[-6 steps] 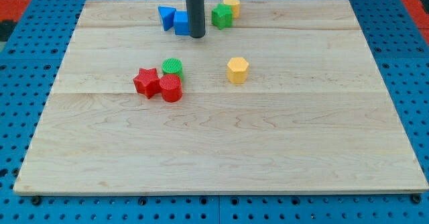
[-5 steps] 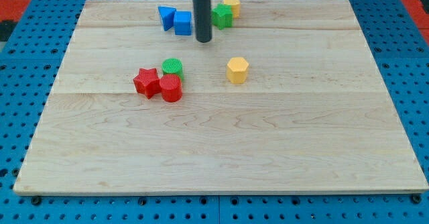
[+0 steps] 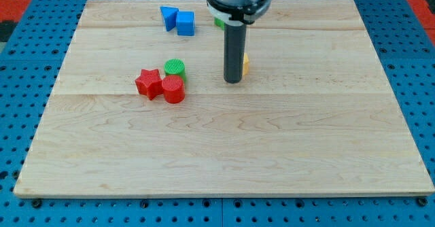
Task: Push the yellow hexagon below the green star
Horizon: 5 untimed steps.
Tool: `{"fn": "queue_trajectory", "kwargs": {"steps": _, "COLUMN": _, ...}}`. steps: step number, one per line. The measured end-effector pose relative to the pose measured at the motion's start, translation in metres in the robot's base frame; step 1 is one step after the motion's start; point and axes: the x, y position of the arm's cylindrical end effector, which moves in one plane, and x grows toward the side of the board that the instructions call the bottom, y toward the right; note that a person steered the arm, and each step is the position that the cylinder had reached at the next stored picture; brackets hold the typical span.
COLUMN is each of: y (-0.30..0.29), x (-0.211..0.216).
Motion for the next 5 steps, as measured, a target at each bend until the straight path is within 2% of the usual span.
{"fn": "queue_trajectory", "kwargs": {"steps": 1, "y": -0.001, "x": -0.025}}
{"fn": "queue_trajectory", "kwargs": {"steps": 2, "y": 0.02, "x": -0.001}}
{"fn": "queue_trajectory", "kwargs": {"steps": 3, "y": 0.04, "x": -0.025}}
{"fn": "queue_trajectory", "kwargs": {"steps": 4, "y": -0.03, "x": -0.053}}
{"fn": "queue_trajectory", "kwargs": {"steps": 5, "y": -0.046, "x": -0.073}}
